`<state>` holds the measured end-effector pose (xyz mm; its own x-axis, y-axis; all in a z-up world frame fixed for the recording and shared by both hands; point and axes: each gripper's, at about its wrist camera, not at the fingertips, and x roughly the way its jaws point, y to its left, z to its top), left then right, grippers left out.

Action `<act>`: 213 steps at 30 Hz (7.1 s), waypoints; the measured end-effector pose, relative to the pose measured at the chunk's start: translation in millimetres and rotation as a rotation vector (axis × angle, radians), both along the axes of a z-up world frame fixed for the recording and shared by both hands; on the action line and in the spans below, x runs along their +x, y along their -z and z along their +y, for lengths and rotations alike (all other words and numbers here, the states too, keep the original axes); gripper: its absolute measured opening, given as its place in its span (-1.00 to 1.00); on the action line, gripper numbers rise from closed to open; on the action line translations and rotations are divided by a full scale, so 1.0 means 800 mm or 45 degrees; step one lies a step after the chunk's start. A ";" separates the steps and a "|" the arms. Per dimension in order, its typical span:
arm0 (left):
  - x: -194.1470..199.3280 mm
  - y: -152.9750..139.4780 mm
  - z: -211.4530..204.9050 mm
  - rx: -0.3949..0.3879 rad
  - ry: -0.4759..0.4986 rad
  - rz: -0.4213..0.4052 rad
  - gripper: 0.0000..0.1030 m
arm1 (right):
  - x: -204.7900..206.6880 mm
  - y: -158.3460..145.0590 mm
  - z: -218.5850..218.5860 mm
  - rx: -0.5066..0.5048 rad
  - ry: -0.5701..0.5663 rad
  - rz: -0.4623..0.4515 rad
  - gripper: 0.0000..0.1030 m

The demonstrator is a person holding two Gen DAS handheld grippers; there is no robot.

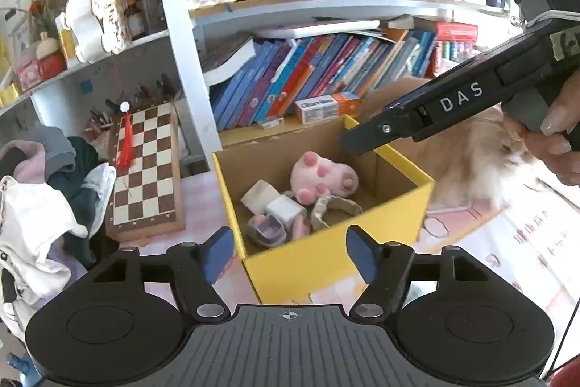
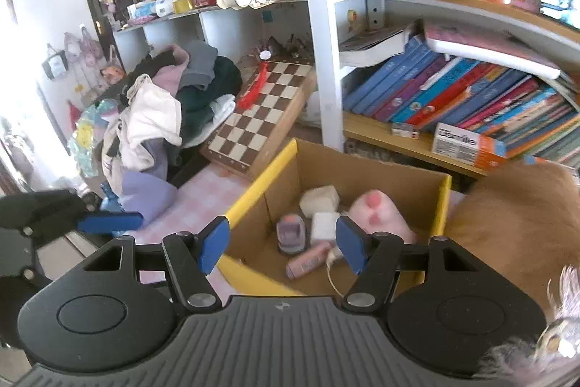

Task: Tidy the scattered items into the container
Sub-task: 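Open the left gripper releasing the pink stick into the box while the right tool withdraws, then move the left tool toward the tape roll while the right tool approaches the white plug, then close the left gripper on the tape roll rim while the right gripper grips the white plug, then carry the tape roll and white plug together up and into the yellow box, then open the left gripper releasing the tape roll while the right gripper releases the plug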

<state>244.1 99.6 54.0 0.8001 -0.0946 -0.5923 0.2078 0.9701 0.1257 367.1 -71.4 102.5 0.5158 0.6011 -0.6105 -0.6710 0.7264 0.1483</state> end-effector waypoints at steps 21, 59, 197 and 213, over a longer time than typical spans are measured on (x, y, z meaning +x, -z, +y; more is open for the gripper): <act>-0.108 0.075 -0.011 -0.087 -0.037 0.061 0.57 | -0.160 0.101 -0.075 -0.167 0.249 -0.084 0.23; -0.090 0.133 -0.080 -0.008 0.021 0.118 0.54 | -0.206 0.193 -0.080 -0.264 0.253 0.004 0.16; 0.248 0.108 -0.028 0.237 -0.191 0.288 -0.88 | 0.163 0.179 0.066 -0.734 -0.447 -0.048 -0.18; 0.256 0.108 -0.028 0.239 -0.245 0.276 -0.57 | 0.159 0.174 0.067 -0.687 -0.434 -0.067 0.02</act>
<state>449.1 77.4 -32.3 0.6461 0.1725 -0.7435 0.0651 0.9581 0.2789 494.6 -17.4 -36.8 0.3872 0.3521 -0.8521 -0.8741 0.4343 -0.2177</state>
